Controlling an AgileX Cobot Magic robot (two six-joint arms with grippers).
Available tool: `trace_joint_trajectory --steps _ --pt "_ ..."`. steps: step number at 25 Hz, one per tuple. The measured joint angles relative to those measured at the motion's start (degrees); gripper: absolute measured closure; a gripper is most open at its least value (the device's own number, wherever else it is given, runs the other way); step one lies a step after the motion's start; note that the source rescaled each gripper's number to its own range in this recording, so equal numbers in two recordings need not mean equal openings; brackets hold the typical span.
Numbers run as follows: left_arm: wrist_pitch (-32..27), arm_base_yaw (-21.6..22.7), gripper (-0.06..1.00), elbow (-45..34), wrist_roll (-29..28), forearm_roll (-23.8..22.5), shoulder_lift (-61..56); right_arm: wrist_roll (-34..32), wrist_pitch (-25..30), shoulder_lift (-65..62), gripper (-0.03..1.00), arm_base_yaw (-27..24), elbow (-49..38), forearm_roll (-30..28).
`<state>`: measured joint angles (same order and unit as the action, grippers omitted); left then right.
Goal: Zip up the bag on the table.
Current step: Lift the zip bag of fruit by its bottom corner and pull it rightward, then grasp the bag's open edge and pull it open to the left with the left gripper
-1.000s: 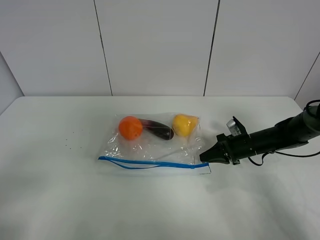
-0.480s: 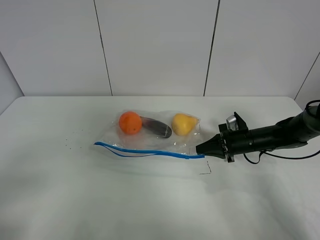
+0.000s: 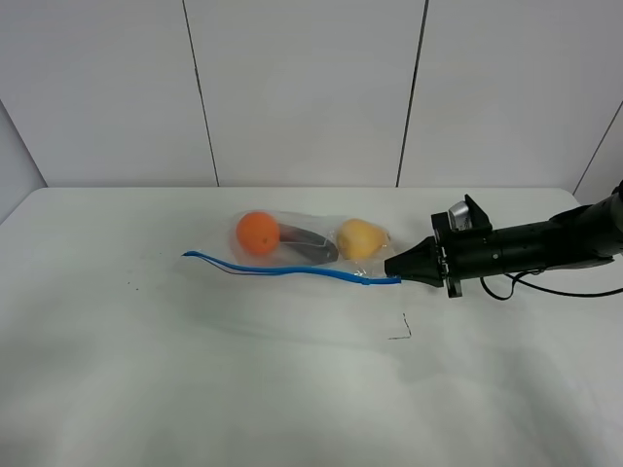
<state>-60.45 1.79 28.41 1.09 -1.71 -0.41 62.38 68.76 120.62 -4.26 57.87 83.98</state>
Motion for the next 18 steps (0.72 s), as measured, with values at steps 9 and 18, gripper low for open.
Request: trace_joint_trajectory --steps 9,18 --pt "0.0 0.0 -0.06 0.0 0.0 0.0 0.0 -4.8 0.0 -1.7 0.97 0.0 0.0 0.5" --pt "0.0 0.0 -0.06 0.0 0.0 0.0 0.0 -5.6 0.0 -1.7 0.97 0.0 0.0 0.8"
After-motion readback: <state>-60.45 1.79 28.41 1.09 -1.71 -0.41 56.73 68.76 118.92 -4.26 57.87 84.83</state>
